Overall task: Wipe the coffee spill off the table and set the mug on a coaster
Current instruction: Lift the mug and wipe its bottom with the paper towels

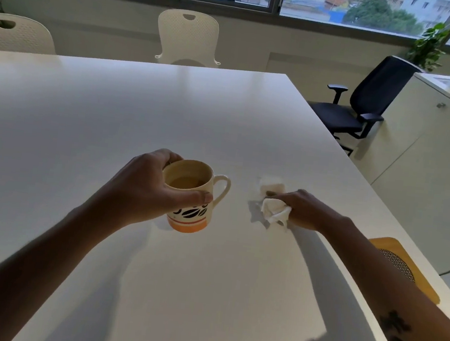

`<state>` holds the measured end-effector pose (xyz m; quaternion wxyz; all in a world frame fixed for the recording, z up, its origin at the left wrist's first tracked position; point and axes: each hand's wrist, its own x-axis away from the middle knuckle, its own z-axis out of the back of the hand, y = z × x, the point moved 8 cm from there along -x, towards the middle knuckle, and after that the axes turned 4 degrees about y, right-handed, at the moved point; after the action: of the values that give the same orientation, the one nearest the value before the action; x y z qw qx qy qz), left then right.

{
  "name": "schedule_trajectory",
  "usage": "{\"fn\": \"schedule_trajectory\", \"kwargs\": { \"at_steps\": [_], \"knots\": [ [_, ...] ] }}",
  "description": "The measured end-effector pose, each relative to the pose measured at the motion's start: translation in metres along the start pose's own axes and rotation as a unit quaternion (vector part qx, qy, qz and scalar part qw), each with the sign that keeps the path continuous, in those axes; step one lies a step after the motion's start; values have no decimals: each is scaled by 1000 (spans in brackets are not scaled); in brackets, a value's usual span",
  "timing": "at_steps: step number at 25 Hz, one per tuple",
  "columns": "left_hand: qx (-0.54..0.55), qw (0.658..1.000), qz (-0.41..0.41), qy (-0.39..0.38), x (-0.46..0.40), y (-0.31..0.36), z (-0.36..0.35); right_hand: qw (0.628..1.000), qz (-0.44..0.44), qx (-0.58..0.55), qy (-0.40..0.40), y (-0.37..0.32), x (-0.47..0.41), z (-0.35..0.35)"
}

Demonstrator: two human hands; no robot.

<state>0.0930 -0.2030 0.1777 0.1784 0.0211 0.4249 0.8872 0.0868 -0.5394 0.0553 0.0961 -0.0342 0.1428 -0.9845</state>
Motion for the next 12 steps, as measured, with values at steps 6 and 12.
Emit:
{"fn": "schedule_trajectory", "kwargs": {
  "at_steps": [6, 12],
  "knots": [
    [13, 1000, -14, -11, 1, -11, 8, 963, -63, 223, 134, -45, 45, -23],
    [12, 1000, -24, -14, 4, -19, 18, 973, -98, 130, 165, -123, 40, -42]
  ]
}}
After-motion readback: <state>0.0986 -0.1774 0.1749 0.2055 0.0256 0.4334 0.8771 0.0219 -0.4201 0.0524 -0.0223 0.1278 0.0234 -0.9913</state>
